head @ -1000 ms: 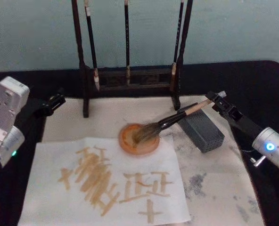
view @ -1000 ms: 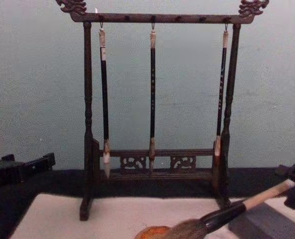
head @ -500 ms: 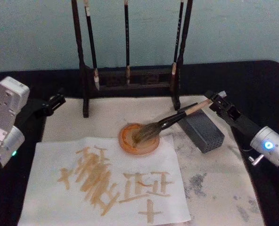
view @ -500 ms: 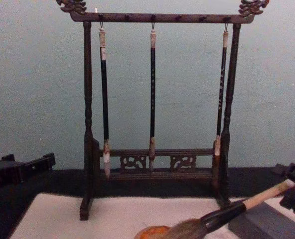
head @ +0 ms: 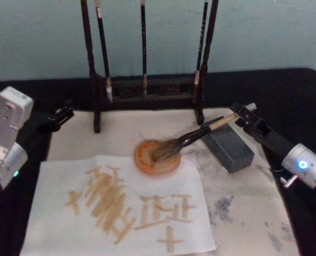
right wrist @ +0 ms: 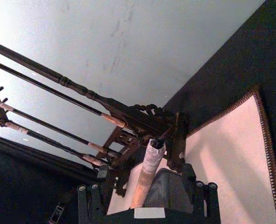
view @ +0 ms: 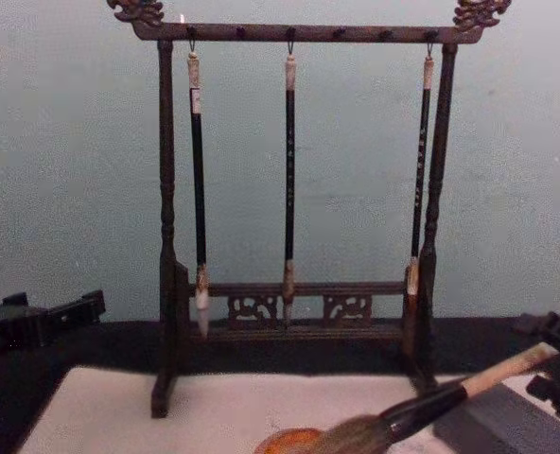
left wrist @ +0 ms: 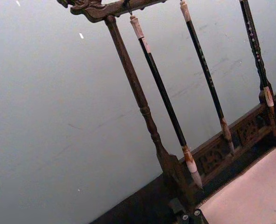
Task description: Pick up the brush from the inkstone, write on the paper, then place the brush back to its original position.
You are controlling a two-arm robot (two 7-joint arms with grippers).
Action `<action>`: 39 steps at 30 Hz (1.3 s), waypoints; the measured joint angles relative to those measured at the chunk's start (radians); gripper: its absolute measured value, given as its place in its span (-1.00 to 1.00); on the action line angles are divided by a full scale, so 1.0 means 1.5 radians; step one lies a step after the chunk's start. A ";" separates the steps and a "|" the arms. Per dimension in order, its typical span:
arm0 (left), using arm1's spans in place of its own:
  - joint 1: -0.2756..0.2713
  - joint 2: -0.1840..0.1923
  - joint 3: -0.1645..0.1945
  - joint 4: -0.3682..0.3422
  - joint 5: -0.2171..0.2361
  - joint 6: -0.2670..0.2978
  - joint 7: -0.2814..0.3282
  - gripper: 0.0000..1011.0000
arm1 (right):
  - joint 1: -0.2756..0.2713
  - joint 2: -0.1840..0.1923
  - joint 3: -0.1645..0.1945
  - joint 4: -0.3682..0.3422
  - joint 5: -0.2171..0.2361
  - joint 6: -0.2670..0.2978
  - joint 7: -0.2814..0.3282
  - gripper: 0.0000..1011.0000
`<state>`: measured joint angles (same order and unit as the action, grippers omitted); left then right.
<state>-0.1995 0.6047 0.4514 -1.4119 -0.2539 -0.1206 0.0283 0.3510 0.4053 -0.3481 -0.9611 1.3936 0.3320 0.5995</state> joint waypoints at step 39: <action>0.000 0.000 0.000 0.000 0.000 0.000 0.000 0.98 | -0.003 0.000 0.003 -0.004 -0.002 -0.001 -0.002 -0.65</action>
<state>-0.1995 0.6047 0.4514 -1.4120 -0.2539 -0.1205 0.0283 0.3471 0.4052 -0.3440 -0.9672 1.3902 0.3304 0.5966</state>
